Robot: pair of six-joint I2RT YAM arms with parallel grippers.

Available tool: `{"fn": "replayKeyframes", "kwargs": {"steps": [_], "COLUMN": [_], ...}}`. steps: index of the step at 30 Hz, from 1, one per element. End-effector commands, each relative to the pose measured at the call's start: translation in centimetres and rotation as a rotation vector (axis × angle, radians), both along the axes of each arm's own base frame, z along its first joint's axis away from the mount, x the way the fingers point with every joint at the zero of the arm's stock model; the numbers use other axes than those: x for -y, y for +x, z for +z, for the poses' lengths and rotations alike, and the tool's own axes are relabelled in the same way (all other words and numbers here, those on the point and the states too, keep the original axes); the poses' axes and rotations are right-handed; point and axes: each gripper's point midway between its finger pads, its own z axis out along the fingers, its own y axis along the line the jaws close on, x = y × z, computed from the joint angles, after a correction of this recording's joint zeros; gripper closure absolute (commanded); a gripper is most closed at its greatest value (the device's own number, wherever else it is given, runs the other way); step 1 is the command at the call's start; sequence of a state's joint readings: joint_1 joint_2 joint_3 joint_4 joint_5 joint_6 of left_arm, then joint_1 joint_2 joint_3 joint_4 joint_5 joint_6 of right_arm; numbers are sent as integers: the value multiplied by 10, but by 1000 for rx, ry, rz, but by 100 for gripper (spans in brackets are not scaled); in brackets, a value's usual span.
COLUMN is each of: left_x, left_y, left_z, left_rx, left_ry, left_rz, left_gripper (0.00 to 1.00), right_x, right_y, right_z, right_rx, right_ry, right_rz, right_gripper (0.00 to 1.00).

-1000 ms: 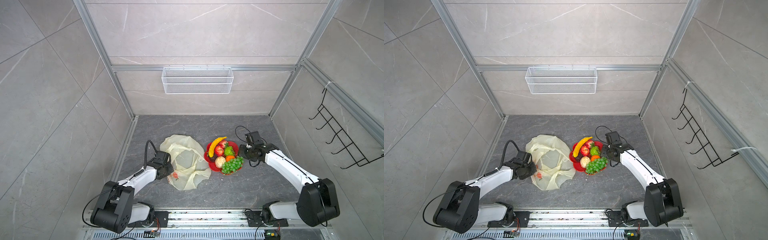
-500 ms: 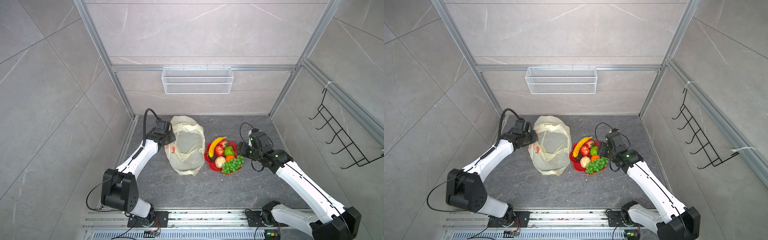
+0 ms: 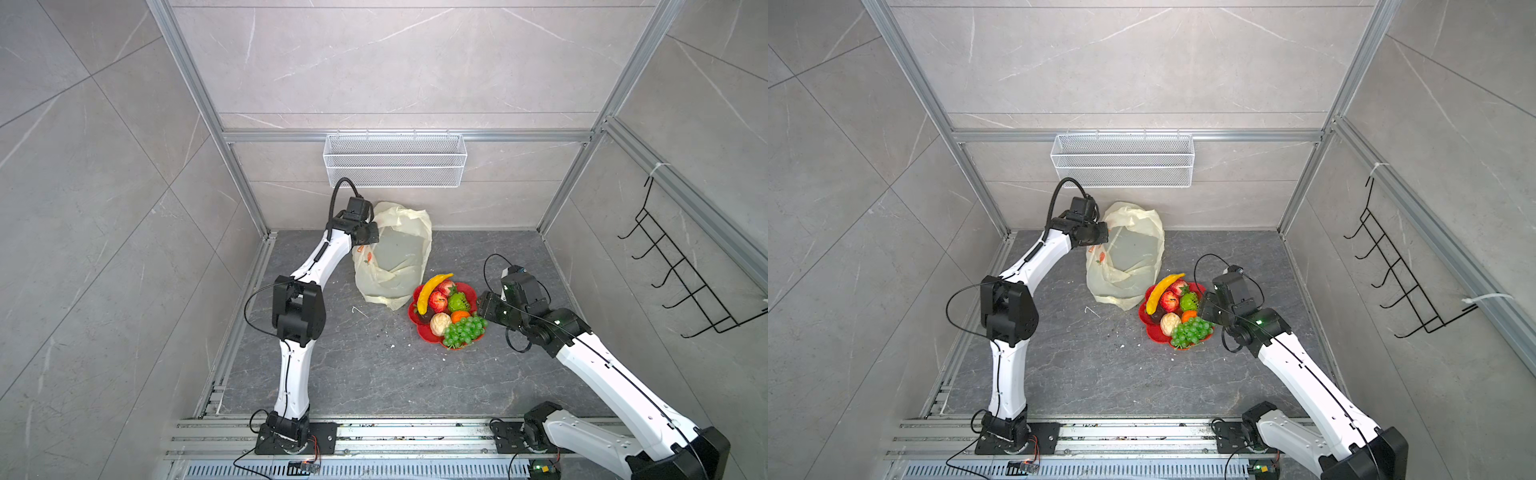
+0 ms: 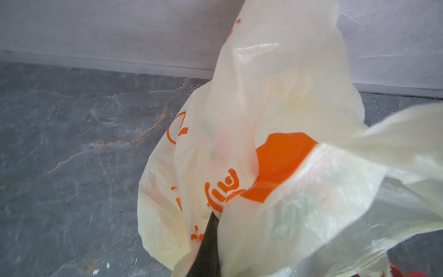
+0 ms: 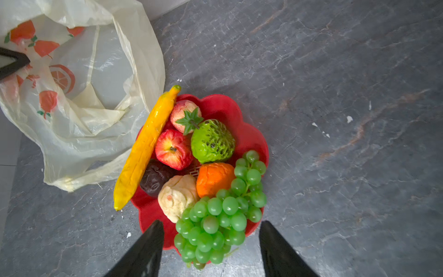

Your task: Take the fake fruits out of the plastic bag

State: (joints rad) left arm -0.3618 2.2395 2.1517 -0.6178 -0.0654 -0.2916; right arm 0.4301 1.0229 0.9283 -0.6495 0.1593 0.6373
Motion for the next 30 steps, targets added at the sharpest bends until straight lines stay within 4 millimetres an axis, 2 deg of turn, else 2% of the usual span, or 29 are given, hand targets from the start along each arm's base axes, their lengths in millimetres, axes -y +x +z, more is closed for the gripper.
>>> {"fn": "replayKeyframes", "kwargs": {"steps": [1, 3, 6, 9, 15, 17, 19, 23, 25, 28, 30], "left_x": [2, 5, 5, 3, -5, -15, -34, -90, -103, -97, -76], "left_y": [1, 2, -4, -15, -54, -74, -95, -131, -151, -183, -206], "left_z": [11, 16, 28, 44, 85, 97, 105, 106, 98, 75, 52], "left_rx": [4, 7, 18, 28, 24, 48, 91, 211, 244, 167, 26], "left_ry": [93, 115, 134, 126, 72, 59, 66, 151, 132, 0, -114], "left_rz": [-38, -42, -37, -32, -36, -17, 32, 203, 219, 164, 116], "left_gripper": [80, 64, 46, 32, 24, 22, 11, 5, 5, 6, 8], "right_x": [11, 13, 16, 19, 20, 23, 28, 37, 40, 52, 56], "right_y": [-8, -10, -11, -9, 0, 6, 13, 26, 30, 34, 33], "right_z": [-9, -12, -10, -4, 15, 28, 37, 54, 58, 51, 44], "right_rx": [-17, -22, -13, 6, 58, 90, 122, 186, 222, 179, 145], "right_ry": [-19, -24, -32, -44, -95, -128, -174, -234, -242, -227, -207], "right_rz": [-55, -61, -72, -76, -49, -44, -52, -92, -104, -160, -172], "right_gripper": [34, 34, 34, 33, 31, 30, 29, 26, 25, 24, 24]}}
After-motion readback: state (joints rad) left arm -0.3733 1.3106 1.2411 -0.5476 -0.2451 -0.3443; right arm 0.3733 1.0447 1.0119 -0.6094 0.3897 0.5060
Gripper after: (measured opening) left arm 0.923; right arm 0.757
